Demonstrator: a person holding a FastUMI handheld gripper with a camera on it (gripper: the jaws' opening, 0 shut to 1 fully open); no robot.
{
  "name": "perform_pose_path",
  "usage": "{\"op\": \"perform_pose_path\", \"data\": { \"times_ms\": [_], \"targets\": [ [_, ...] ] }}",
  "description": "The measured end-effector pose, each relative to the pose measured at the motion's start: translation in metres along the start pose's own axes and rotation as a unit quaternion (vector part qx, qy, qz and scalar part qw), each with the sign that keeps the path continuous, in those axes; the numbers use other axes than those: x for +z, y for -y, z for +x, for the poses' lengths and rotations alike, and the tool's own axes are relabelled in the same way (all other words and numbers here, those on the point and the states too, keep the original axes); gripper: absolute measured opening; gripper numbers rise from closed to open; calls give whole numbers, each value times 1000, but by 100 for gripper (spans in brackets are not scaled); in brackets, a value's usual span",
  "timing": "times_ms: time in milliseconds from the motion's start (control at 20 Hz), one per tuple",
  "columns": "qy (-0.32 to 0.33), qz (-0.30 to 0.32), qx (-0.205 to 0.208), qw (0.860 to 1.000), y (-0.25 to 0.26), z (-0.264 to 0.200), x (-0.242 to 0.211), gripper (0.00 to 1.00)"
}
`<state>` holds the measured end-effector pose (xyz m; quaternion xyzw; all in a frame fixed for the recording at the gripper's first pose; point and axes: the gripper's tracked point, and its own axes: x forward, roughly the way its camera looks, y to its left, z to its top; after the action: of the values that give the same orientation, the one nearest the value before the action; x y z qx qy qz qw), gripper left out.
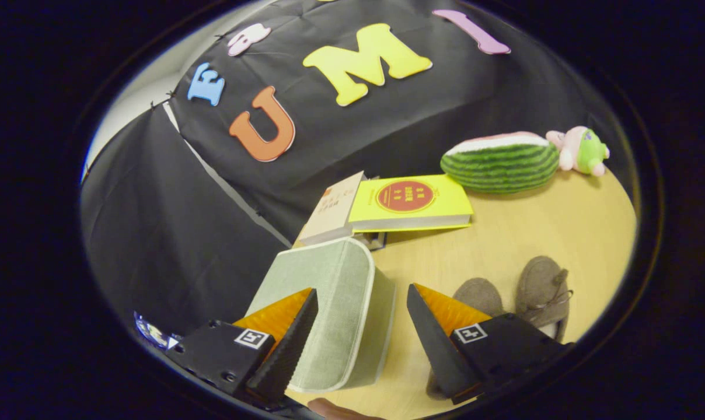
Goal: Open the storage box then place both shoes into the box .Put the left shoe in first, then the right shoe, with the right side of both shoes facing outward in a uniform manner.
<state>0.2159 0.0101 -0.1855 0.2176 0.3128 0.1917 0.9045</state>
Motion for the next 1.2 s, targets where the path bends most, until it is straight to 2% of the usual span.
{"op": "perform_pose_path", "data": {
  "times_ms": [200,300,450,550,650,800,900,1050,1200],
  "targets": [
    [-62,22,90,994,-14,17,-13,99],
    [-98,23,108,989,-12,25,-22,99],
    [-106,46,119,986,2,41,-16,99],
    [-128,91,171,973,-6,43,-18,99],
    [-158,142,226,951,-20,41,-20,98],
    [-187,137,222,947,-12,50,-31,97],
    [-199,157,240,937,-18,51,-30,95],
    [-206,159,258,930,-24,47,-31,75],
    [-200,159,259,932,-22,46,-29,70]
  ]
}}
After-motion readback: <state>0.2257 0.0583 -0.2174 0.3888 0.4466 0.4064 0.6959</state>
